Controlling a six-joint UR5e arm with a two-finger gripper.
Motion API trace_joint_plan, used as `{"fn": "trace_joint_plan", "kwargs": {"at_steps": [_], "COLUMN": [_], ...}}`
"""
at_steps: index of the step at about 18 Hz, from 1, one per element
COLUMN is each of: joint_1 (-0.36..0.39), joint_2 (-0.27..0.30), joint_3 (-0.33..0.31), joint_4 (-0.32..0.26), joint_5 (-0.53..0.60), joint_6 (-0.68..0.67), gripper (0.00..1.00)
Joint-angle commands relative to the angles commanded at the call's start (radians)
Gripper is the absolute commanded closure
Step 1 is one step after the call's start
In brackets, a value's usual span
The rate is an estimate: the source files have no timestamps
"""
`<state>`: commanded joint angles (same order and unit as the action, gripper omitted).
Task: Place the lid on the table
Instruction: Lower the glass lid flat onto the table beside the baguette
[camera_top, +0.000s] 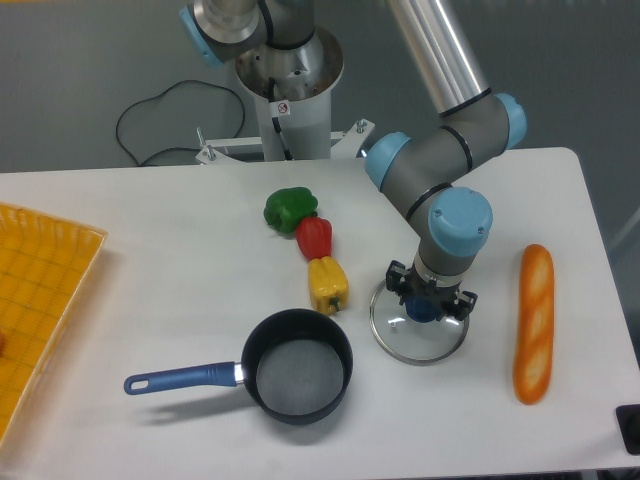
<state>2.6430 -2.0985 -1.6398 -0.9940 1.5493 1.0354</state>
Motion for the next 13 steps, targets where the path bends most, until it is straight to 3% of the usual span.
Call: {"fn": "trace_joint_plan", "kwargs": {"at_steps": [7,11,13], "joint_1": [0.000,0.000,0.000], "joint_2": [0.000,-0.002,0.000], "joint_3": [0.000,0.000,0.000], "joint_4": [0.000,0.000,-0.002], "joint_5": [0.002,0.002,0.002], "joint_6": [0.000,0.000,0.000], "gripper": [0.22,0.03,0.00]}}
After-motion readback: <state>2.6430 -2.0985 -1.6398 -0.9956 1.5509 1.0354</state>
